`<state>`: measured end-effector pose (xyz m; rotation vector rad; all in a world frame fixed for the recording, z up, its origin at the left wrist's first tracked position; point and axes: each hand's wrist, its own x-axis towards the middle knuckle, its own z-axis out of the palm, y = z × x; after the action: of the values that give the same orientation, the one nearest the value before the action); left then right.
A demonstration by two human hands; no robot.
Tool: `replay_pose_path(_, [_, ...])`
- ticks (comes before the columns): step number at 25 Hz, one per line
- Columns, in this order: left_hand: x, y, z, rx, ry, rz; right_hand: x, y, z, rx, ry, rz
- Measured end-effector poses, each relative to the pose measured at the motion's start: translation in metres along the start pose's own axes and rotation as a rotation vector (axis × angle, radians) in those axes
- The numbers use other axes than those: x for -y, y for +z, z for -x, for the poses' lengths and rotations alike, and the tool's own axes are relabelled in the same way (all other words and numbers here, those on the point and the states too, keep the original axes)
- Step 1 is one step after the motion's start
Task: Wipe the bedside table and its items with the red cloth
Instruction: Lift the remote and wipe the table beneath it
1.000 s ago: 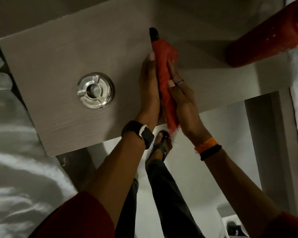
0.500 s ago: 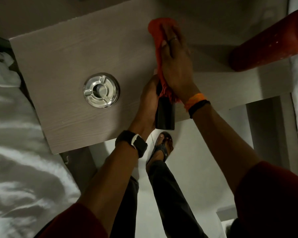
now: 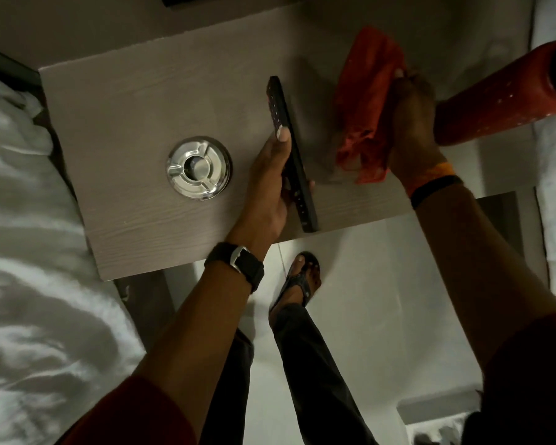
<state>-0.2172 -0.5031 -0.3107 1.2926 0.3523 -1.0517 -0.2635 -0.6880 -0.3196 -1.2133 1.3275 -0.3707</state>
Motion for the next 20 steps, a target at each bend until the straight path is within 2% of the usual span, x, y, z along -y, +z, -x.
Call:
replay_pose_path(5, [0.004, 0.007, -0.014, -0.158, 0.114, -0.24, -0.033, 0.0, 0.061, 0.187, 0.012, -0.034])
replay_pose_path(9, [0.009, 0.006, -0.027, -0.268, 0.231, -0.379, -0.045, 0.021, 0.07, 0.272, -0.143, 0.122])
replay_pose_path(11, [0.009, 0.002, -0.031, -0.329, 0.275, -0.461, -0.046, 0.027, 0.067, 0.264, -0.178, 0.179])
replay_pose_path(15, [0.007, -0.009, -0.033, -0.412, 0.322, -0.803, -0.04, 0.027, 0.065, 0.155, -0.273, 0.184])
replay_pose_path(17, [0.008, -0.011, -0.034, -0.371, 0.341, -0.869, -0.034, 0.025, 0.054, 0.077, -0.424, 0.353])
replay_pose_path(18, [0.007, -0.013, -0.035, -0.348, 0.342, -0.867, -0.032, 0.027, 0.044, 0.074, -0.496, 0.53])
replay_pose_path(20, [0.005, -0.018, -0.036, -0.317, 0.319, -0.856, -0.027, 0.038, 0.025, 0.203, -0.555, 0.973])
